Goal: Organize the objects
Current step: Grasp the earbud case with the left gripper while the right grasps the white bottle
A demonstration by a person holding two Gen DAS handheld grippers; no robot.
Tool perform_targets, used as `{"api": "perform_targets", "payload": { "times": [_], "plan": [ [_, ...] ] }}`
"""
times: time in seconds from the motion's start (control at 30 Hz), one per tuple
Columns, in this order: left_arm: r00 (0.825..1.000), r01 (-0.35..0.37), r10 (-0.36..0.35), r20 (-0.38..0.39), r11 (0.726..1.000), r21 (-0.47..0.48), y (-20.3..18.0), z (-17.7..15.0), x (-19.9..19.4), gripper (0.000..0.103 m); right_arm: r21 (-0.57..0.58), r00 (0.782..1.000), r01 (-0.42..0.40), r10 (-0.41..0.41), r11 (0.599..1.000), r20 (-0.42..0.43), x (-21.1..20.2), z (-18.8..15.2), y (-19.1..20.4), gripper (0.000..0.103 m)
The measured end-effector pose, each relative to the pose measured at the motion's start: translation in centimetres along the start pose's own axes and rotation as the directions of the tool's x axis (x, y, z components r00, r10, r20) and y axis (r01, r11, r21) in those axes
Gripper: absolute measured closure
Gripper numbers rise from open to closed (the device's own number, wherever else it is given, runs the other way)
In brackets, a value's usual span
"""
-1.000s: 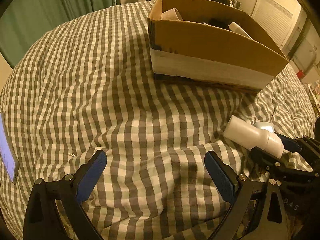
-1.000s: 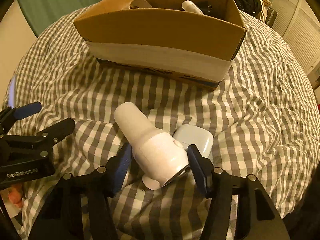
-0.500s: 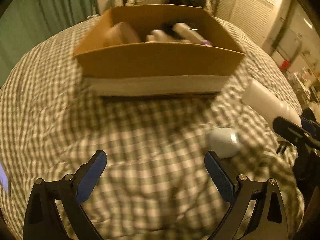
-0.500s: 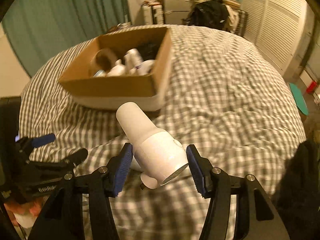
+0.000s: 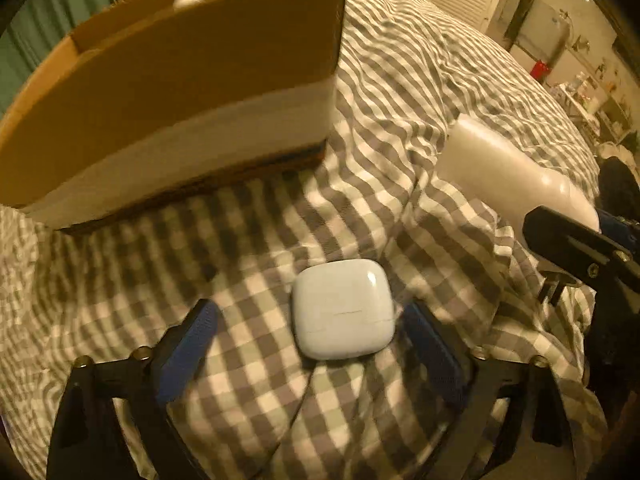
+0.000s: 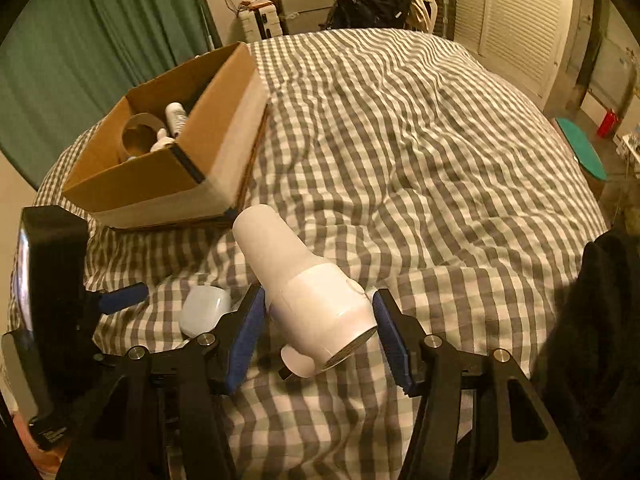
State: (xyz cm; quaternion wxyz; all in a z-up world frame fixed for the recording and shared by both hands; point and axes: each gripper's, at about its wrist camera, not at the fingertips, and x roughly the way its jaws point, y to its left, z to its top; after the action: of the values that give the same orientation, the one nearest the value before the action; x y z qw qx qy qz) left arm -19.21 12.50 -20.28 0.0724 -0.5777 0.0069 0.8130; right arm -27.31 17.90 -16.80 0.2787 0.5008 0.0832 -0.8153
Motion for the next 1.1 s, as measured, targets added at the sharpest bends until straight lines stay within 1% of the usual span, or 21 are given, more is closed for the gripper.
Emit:
{"api": "perform_targets", "payload": {
  "times": [0.03, 0.07, 0.13, 0.17, 0.23, 0.3, 0.43, 0.47, 0.5, 0.6, 0.67, 0.8, 0.9, 0.97, 1.0, 1.03, 1.1],
  "plan": [
    [1.000, 0.020, -0.020, -0.002, 1.000, -0.008, 0.3, 0.0, 0.3, 0.019, 0.003, 1.000, -0.003, 0.003, 1.000, -0.004, 0.2, 0.0, -0.1, 0.048],
    [0.999, 0.042, -0.042, 0.000, 0.999, -0.018, 0.5, 0.1, 0.5, 0.022, 0.006, 1.000, -0.006, 0.006, 1.000, -0.009, 0.4, -0.1, -0.3, 0.048],
    [0.998, 0.058, -0.058, 0.001, 0.998, -0.020, 0.5, 0.1, 0.5, 0.033, 0.010, 1.000, -0.012, 0.012, 1.000, -0.019, 0.8, -0.2, -0.3, 0.048],
    [0.998, 0.059, -0.058, 0.003, 0.998, -0.018, 0.5, 0.2, 0.5, 0.035, 0.011, 1.000, -0.015, 0.015, 1.000, -0.024, 1.0, -0.2, -0.4, 0.048],
    [0.998, 0.057, -0.057, 0.009, 0.998, -0.005, 0.2, -0.1, 0.3, 0.042, 0.010, 0.999, -0.019, 0.019, 1.000, -0.032, 1.3, -0.4, -0.3, 0.048],
    [0.999, 0.044, -0.044, 0.021, 0.999, 0.015, -0.3, -0.3, -0.2, 0.046, 0.008, 0.999, -0.019, 0.020, 1.000, -0.032, 1.2, -0.4, -0.2, 0.048],
    [0.999, 0.039, -0.040, 0.034, 0.999, 0.032, -0.5, -1.0, -1.6, 0.058, -0.001, 1.000, -0.018, 0.018, 1.000, -0.012, 0.1, -0.3, 0.3, 0.048],
    [0.998, 0.041, -0.042, 0.036, 0.999, 0.033, -0.4, -1.1, -1.9, 0.063, -0.006, 1.000, -0.017, 0.017, 1.000, -0.006, -0.2, -0.3, 0.5, 0.048],
    [0.998, 0.057, -0.058, 0.039, 0.998, 0.036, -0.4, -1.3, -2.4, 0.073, -0.011, 1.000, -0.018, 0.018, 1.000, 0.001, -0.6, -0.2, 0.7, 0.048],
    [0.997, 0.058, -0.060, 0.047, 0.997, 0.050, -0.9, -1.8, -3.3, 0.078, -0.028, 0.999, -0.019, 0.020, 0.999, 0.028, -2.2, -0.3, 1.6, 0.048],
    [0.997, 0.062, -0.064, 0.049, 0.997, 0.051, -0.9, -2.2, -3.7, 0.079, -0.036, 0.999, -0.019, 0.020, 0.999, 0.042, -3.1, -0.3, 2.1, 0.048],
    [0.996, 0.084, -0.084, 0.040, 0.996, 0.017, -0.1, -2.8, -3.2, 0.079, -0.052, 0.997, -0.018, 0.022, 0.998, 0.078, -5.2, -1.0, 3.0, 0.048],
    [0.995, 0.093, -0.093, 0.037, 0.996, 0.010, 0.1, -2.6, -2.8, 0.074, -0.057, 0.995, -0.015, 0.021, 0.998, 0.095, -6.3, -1.5, 3.6, 0.048],
    [0.997, 0.075, -0.076, 0.033, 0.997, 0.028, -0.2, -2.2, -2.6, 0.069, -0.059, 0.995, -0.013, 0.019, 0.998, 0.101, -6.6, -1.8, 3.8, 0.048],
    [0.997, 0.065, -0.066, 0.031, 0.997, 0.035, -0.7, -1.7, -2.1, 0.063, -0.059, 0.995, -0.011, 0.017, 0.998, 0.101, -6.7, -1.9, 3.9, 0.048],
    [0.998, 0.050, -0.051, 0.029, 0.998, 0.040, -0.8, -1.6, -1.9, 0.054, -0.058, 0.995, -0.008, 0.013, 0.998, 0.099, -6.6, -1.9, 3.9, 0.048],
    [0.999, 0.041, -0.042, 0.025, 0.999, 0.031, -0.3, -1.2, -1.3, 0.045, -0.056, 0.996, -0.003, 0.008, 0.998, 0.090, -6.3, -2.0, 3.6, 0.048]
  ]
}}
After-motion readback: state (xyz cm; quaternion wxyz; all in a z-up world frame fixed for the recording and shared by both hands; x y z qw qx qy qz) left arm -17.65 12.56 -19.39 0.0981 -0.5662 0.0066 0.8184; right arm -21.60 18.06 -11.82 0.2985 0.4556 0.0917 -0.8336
